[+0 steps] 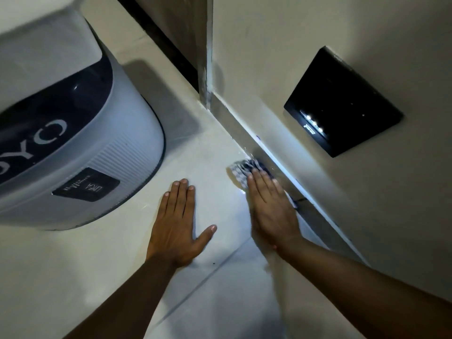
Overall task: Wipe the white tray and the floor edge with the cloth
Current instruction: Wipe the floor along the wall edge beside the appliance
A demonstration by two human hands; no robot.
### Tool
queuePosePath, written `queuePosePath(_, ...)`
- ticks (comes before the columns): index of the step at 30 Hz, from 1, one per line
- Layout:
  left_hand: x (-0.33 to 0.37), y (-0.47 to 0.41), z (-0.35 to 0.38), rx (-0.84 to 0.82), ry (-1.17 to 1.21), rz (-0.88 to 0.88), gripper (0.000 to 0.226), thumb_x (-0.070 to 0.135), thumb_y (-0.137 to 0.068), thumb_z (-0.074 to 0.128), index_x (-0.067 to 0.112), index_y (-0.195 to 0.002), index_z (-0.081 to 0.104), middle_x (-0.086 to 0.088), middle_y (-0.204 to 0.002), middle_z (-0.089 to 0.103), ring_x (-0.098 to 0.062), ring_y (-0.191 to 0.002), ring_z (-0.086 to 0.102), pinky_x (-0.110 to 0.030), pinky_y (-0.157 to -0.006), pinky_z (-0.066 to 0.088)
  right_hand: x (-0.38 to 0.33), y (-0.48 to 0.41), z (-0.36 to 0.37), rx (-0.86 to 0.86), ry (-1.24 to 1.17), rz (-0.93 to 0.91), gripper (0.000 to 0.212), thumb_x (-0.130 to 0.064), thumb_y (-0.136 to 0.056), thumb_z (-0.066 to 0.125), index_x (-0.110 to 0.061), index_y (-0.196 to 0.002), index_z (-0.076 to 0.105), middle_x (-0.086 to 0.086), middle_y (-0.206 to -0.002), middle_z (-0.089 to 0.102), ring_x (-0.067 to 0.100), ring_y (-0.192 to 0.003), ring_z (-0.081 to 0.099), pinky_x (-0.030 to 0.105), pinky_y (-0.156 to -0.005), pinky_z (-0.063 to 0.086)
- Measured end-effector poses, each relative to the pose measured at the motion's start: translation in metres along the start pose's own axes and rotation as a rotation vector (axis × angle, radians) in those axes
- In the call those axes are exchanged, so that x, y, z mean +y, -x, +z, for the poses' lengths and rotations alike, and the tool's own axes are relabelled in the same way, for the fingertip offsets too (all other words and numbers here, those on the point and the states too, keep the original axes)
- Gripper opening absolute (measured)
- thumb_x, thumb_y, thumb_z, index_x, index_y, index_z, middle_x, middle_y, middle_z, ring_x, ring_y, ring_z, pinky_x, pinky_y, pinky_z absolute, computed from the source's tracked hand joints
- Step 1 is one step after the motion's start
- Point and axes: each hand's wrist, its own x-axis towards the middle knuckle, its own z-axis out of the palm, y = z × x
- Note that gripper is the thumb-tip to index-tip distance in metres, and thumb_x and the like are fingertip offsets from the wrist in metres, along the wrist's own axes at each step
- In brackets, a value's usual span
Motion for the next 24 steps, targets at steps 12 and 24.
queuePosePath(12, -0.003, -0.004, -0.002, -0.008, 0.010, 0.004, 0.098, 0.076, -0.088, 0.022, 0.010, -0.157, 0.003, -0.013, -0.167, -0.001, -0.029, -0.155, -0.001, -0.052, -0.123, 0.017, -0.030, -0.057, -0.005, -0.014, -0.100, 0.071, 0.066, -0.008, -0.090, 0.024, -0.009, -0.152, 0.002, 0.010, -0.162, 0.003, 0.022, -0.149, -0.003, 0.035, -0.119, -0.006)
queuePosePath(24, -0.015, -0.004, -0.004, -0.024, 0.000, 0.013, 0.100, 0.077, -0.087, 0.027, 0.010, -0.157, 0.001, -0.014, -0.167, -0.003, -0.027, -0.155, -0.003, -0.050, -0.124, 0.015, -0.049, -0.084, -0.009, -0.038, -0.140, 0.112, 0.075, -0.022, -0.089, 0.038, -0.010, -0.152, -0.002, 0.008, -0.162, -0.005, 0.019, -0.148, -0.011, 0.035, -0.119, -0.009)
